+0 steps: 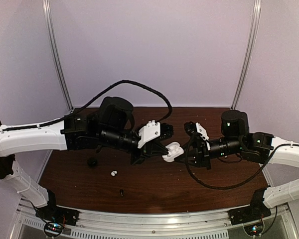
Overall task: Insert the wireless bluetooth earbuds into the charging case
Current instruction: Insert the right earbud into the right side groove of the charging case.
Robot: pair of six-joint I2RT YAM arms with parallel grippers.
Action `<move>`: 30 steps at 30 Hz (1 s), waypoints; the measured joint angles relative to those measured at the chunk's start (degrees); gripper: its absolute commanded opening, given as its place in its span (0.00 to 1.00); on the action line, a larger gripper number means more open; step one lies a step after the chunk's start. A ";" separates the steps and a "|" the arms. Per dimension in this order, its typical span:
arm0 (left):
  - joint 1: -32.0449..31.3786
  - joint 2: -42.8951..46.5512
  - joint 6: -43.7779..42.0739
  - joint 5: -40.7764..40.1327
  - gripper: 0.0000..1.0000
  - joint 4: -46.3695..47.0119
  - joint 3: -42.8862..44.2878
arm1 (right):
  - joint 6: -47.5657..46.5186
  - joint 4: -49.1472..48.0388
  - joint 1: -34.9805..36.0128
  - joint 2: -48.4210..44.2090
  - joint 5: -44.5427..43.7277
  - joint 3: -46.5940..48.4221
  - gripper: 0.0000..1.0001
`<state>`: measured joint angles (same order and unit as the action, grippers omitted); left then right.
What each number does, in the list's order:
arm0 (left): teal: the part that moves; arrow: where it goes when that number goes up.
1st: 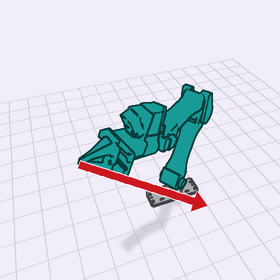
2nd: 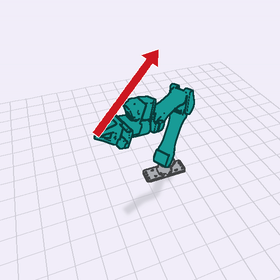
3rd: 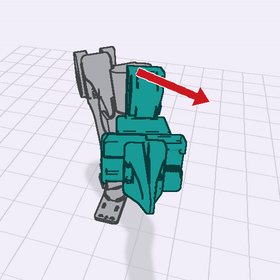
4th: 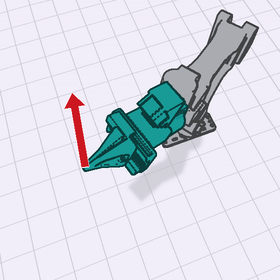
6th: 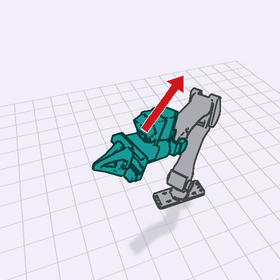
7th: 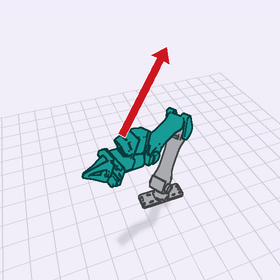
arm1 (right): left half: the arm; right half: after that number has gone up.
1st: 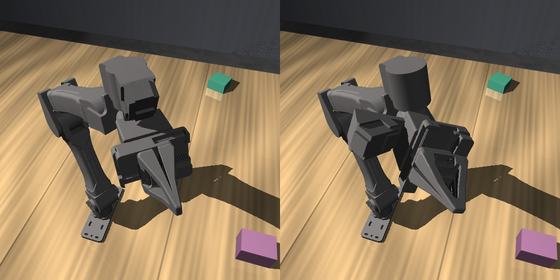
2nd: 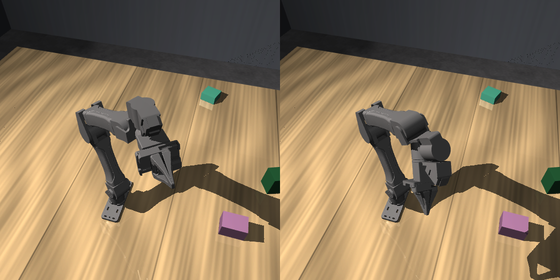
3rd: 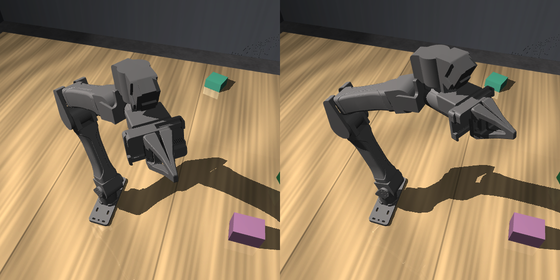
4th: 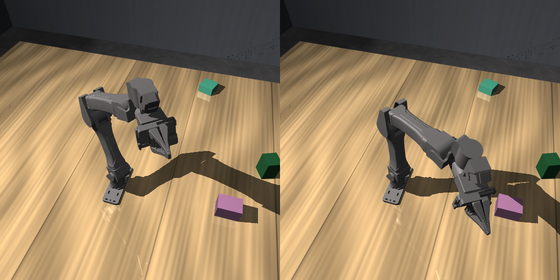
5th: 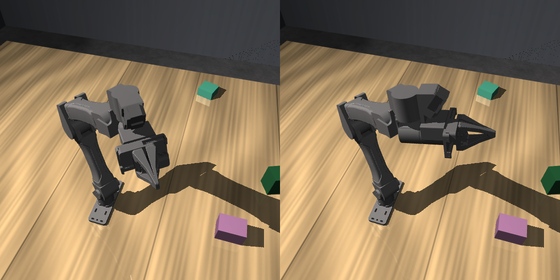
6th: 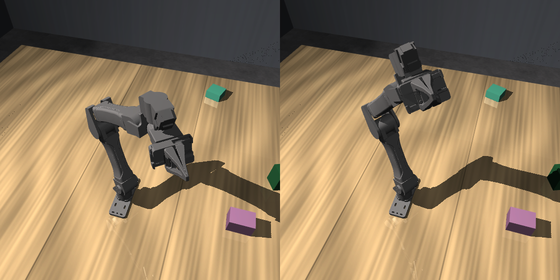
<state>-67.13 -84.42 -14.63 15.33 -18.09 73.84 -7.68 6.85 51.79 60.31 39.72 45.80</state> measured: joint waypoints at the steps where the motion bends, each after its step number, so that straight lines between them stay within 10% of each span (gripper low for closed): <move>1: 0.00 0.17 0.00 -0.17 0.00 -0.02 0.00 | 0.02 -0.24 0.00 0.00 -0.11 -0.04 0.00; 30: -0.11 -1.90 2.16 -1.68 0.00 0.52 4.74 | 0.39 -3.15 0.00 0.87 -2.43 -0.52 0.00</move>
<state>-67.24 -86.32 -12.47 13.65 -17.56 78.59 -7.29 3.70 51.79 61.19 37.30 45.28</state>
